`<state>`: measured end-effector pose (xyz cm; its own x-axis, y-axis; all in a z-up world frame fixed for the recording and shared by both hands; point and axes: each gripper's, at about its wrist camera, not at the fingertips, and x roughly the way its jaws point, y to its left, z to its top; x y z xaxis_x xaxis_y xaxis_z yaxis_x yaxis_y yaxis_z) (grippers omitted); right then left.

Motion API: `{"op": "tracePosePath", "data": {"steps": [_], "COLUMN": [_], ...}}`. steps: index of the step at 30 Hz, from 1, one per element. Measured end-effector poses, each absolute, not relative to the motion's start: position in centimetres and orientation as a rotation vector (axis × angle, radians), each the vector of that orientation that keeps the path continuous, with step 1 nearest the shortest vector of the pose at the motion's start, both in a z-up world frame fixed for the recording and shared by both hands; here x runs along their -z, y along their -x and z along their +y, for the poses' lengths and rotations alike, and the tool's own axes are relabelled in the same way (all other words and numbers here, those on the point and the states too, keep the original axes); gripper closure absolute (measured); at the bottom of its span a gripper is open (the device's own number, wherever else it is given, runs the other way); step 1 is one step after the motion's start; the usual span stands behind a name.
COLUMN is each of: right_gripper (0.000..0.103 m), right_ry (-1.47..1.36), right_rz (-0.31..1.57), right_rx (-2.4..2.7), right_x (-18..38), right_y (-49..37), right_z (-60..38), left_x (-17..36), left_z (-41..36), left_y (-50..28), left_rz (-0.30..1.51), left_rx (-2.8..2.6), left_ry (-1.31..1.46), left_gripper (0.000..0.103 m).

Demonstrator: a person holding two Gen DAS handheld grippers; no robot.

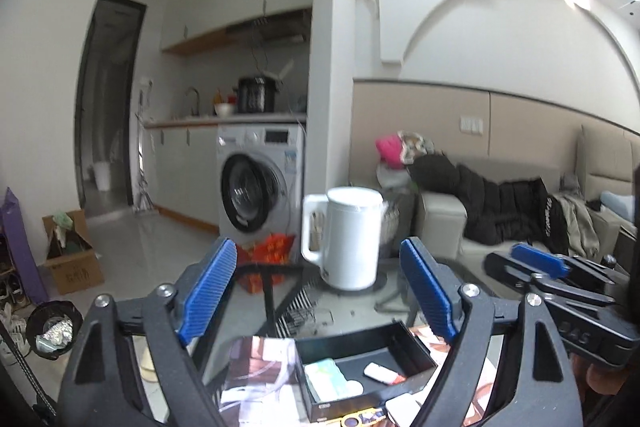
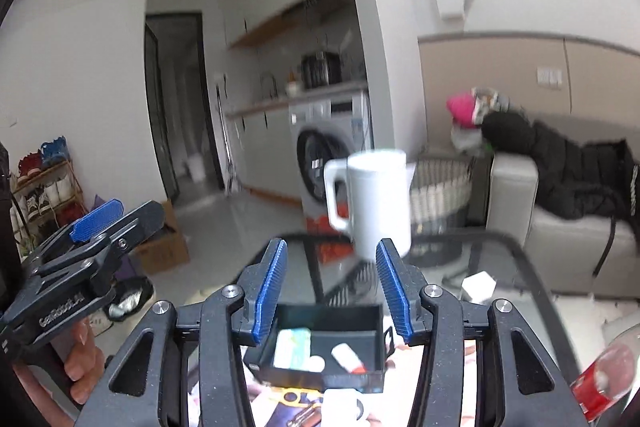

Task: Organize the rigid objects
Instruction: 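Open both grippers and raise them away from the black box, then grasp the blue bottle with the left gripper while the right gripper grasps the white case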

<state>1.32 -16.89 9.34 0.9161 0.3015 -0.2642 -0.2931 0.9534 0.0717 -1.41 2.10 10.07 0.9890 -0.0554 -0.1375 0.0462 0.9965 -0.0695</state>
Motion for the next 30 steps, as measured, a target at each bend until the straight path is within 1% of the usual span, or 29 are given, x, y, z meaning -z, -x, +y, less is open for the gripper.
{"op": "tracePosePath", "data": {"steps": [1, 4, 5, 6, 9, 12, 15, 22, 26, 30], "right_gripper": [0.054, 0.046, 0.041, 0.040, 0.040, 0.040, 0.040, 0.040, 0.040, 0.040], "right_ry": [-0.028, -0.012, -0.006, 0.003, 0.023, 0.034, 0.035, 0.046, 0.066, 0.062], "right_rz": [0.245, 0.156, 0.131, 0.106, 0.063, 0.064, 0.116, 0.282, 0.400, 0.514], "right_rx": [-0.311, -0.307, -0.312, -0.315, -0.322, -0.328, -0.331, -0.331, -0.322, -0.307], "right_x": [-9.6, -10.3, -10.4, -10.6, -11.0, -11.3, -11.0, -8.9, -6.9, -4.4], "right_y": [-0.5, 2.1, 2.8, 3.7, 5.4, 6.4, 5.2, 3.1, 0.9, -1.5], "right_z": [-16.9, -16.9, -16.8, -16.8, -16.6, -16.8, -16.6, -16.5, -16.0, -15.9], "left_x": [-10.2, -10.9, -11.0, -11.0, -11.0, -11.0, -10.6, -8.7, -6.5, -3.1], "left_z": [2.2, 2.8, 2.9, 3.2, 3.8, 4.1, 4.0, 3.9, 3.8, 3.6], "left_y": [2.0, 3.7, 4.1, 4.8, 5.9, 6.1, 5.8, 4.0, 1.2, -1.6], "left_rz": [0.118, 0.050, 0.034, 0.017, -0.012, -0.008, 0.017, 0.188, 0.361, 0.545], "left_rx": [0.043, 0.027, 0.026, 0.023, 0.011, 0.015, 0.017, 0.031, 0.006, -0.015], "left_ry": [0.070, 0.097, 0.105, 0.113, 0.131, 0.126, 0.119, 0.122, 0.114, 0.117], "left_gripper": [0.018, 0.014, 0.012, 0.011, 0.007, 0.006, 0.006, 0.006, 0.006, 0.006]}}
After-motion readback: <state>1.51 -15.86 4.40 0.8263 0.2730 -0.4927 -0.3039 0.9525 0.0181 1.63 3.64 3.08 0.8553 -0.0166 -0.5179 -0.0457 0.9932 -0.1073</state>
